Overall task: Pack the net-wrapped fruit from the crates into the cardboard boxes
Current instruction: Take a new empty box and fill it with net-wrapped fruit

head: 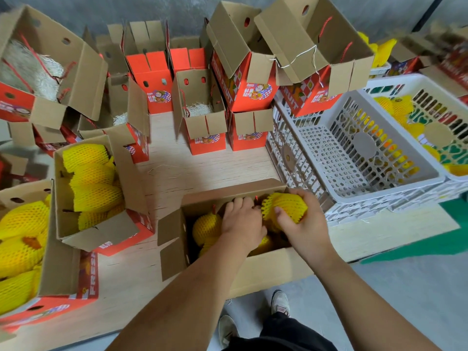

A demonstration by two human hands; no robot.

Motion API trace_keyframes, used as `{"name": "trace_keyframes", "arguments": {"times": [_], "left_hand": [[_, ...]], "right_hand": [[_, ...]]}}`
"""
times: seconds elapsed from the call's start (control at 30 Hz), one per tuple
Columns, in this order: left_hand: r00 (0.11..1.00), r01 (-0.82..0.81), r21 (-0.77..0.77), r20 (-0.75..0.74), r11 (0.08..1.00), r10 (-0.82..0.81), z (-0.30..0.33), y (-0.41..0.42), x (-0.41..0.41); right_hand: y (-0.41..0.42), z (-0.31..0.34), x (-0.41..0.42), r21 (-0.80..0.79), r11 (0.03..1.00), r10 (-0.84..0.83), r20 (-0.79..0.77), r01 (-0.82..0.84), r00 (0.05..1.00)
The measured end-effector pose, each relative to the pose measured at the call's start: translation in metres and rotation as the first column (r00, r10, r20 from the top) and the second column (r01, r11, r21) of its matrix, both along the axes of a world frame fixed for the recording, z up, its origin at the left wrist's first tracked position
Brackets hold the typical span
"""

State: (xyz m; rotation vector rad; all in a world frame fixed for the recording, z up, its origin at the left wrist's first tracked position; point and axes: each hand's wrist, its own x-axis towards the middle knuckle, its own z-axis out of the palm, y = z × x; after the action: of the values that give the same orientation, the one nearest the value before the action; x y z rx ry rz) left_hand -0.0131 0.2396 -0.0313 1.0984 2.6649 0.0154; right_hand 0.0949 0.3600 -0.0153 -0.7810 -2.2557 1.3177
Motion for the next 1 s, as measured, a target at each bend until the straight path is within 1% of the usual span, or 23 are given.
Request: {"name": "trace_keyframes", "arguments": {"times": [0.07,0.13,0.2,0.3,0.37,0.43,0.5,0.6,0.63,0.7,0.77,0.83,0.87,0.9,0.93,1.0], "left_hand": [[0.999,0.040,-0.019,0.033,0.999,-0.040,-0.003,0.013,0.002],[0.996,0.062,-0.036,0.065,0.997,-0.059,-0.008,0.025,0.004],[0.996,0.022,-0.020,0.084,1.000,-0.020,-0.013,0.032,0.004],[0.992,-0.079,-0.004,0.103,0.997,0.079,-0.025,0.033,0.006],[0.989,-0.098,-0.084,0.104,0.992,0.107,-0.032,0.036,0.010],[0.987,-0.092,-0.139,0.121,0.986,0.110,-0.038,0.043,0.011],[0.986,-0.098,-0.116,0.126,0.988,0.112,-0.042,0.047,0.010],[0.985,-0.120,0.042,0.133,0.992,0.114,-0.042,0.043,0.009],[0.981,-0.142,0.102,0.144,0.985,0.126,-0.039,0.041,0.009],[0.969,-0.185,0.200,0.199,0.962,0.145,-0.025,0.033,0.008],[0.958,-0.210,0.294,0.252,0.932,0.136,-0.009,0.019,0.008],[0.923,-0.286,0.390,0.359,0.875,0.141,0.001,0.001,0.008],[0.884,-0.354,0.433,0.445,0.829,0.145,0.004,-0.009,0.009],[0.823,-0.441,0.461,0.551,0.770,0.141,0.006,-0.018,0.010],[0.744,-0.533,0.472,0.656,0.702,0.124,0.008,-0.027,0.011],[0.597,-0.685,0.468,0.800,0.559,0.062,0.011,-0.037,0.013]], "right_hand": [[0.007,0.001,0.005,-0.038,0.996,-0.084,-0.047,0.082,0.995],[0.011,0.002,0.004,-0.080,0.990,-0.120,-0.050,0.116,0.992],[0.009,0.001,0.003,-0.073,0.990,-0.125,-0.067,0.120,0.990],[0.007,-0.002,0.004,-0.046,0.989,-0.142,-0.097,0.138,0.985],[0.008,-0.004,0.005,-0.030,0.992,-0.127,-0.086,0.125,0.988],[0.006,-0.007,0.006,0.032,0.996,-0.079,-0.059,0.081,0.995],[0.003,-0.006,0.006,0.083,0.995,-0.043,-0.063,0.048,0.997],[0.001,-0.007,0.006,0.090,0.995,-0.037,-0.093,0.046,0.995],[0.002,-0.007,0.006,0.056,0.996,-0.056,-0.097,0.062,0.994],[0.005,-0.005,0.005,-0.078,0.989,-0.134,-0.117,0.126,0.984],[0.010,0.000,0.005,-0.235,0.954,-0.228,-0.164,0.187,0.960],[0.015,0.004,0.004,-0.365,0.908,-0.284,-0.181,0.204,0.941],[0.017,0.006,0.004,-0.435,0.877,-0.306,-0.182,0.203,0.934],[0.018,0.006,0.005,-0.510,0.838,-0.326,-0.179,0.196,0.928],[0.018,0.007,0.006,-0.585,0.791,-0.336,-0.170,0.180,0.926],[0.014,0.006,0.008,-0.693,0.710,-0.317,-0.152,0.128,0.936]]}}
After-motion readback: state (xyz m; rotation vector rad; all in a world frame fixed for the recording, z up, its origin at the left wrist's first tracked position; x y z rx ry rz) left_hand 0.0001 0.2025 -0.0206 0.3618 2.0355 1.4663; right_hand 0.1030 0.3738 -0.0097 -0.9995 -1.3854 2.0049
